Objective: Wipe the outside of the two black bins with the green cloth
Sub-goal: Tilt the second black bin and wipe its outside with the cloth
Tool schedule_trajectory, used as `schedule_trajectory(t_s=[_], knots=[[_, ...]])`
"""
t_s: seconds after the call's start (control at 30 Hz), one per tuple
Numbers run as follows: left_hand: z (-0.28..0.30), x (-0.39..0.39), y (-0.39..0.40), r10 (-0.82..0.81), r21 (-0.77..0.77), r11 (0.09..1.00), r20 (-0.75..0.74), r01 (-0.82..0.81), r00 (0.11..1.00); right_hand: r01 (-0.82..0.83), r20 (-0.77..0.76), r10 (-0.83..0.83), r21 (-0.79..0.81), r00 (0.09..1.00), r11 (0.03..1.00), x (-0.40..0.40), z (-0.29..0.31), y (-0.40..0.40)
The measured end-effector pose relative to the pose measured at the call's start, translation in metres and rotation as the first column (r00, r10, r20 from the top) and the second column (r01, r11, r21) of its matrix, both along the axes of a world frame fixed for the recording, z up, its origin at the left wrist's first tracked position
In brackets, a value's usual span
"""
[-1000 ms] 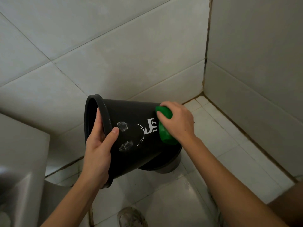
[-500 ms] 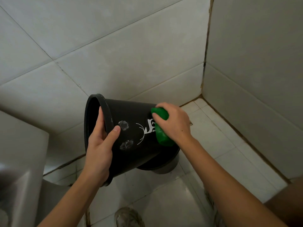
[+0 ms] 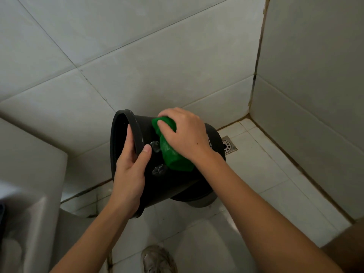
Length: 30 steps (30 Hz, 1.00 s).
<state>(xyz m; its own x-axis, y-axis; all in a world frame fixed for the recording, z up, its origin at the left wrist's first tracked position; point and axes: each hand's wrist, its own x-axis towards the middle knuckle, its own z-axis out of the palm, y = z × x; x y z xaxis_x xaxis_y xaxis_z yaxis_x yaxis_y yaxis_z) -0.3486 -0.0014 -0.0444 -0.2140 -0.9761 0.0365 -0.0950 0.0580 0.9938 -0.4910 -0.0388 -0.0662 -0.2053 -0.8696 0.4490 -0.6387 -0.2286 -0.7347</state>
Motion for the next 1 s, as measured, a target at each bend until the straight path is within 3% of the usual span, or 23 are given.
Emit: schedule_trajectory(t_s=[0.17, 0.37, 0.53, 0.73, 0.9, 1.0], knots=[[-0.005, 0.006, -0.004, 0.03, -0.013, 0.999, 0.047, -0.029, 0.998, -0.089, 0.025, 0.094, -0.152, 0.995, 0.984, 0.018, -0.004, 0.03], [-0.006, 0.005, -0.002, 0.021, -0.012, 1.0, 0.048, -0.02, 0.999, 0.049, 0.023, -0.049, -0.027, 0.999, 0.998, 0.003, -0.003, 0.005], [-0.005, 0.003, -0.001, 0.036, 0.01, 0.999, 0.048, -0.037, 0.998, -0.038, 0.007, 0.039, -0.13, 0.999, 0.991, 0.02, -0.008, 0.037], [-0.006, 0.002, -0.002, 0.054, 0.005, 0.998, 0.064, -0.055, 0.996, 0.103, -0.019, -0.102, 0.063, 0.995, 0.993, 0.004, 0.002, 0.001], [-0.005, -0.002, 0.003, 0.053, 0.001, 0.999, 0.066, -0.053, 0.996, 0.107, 0.046, -0.103, -0.098, 0.994, 0.989, 0.032, -0.006, 0.042], [-0.007, 0.0, 0.003, 0.059, -0.003, 0.998, 0.07, -0.059, 0.996, 0.08, 0.025, -0.078, -0.101, 0.997, 0.992, 0.028, -0.006, 0.04]])
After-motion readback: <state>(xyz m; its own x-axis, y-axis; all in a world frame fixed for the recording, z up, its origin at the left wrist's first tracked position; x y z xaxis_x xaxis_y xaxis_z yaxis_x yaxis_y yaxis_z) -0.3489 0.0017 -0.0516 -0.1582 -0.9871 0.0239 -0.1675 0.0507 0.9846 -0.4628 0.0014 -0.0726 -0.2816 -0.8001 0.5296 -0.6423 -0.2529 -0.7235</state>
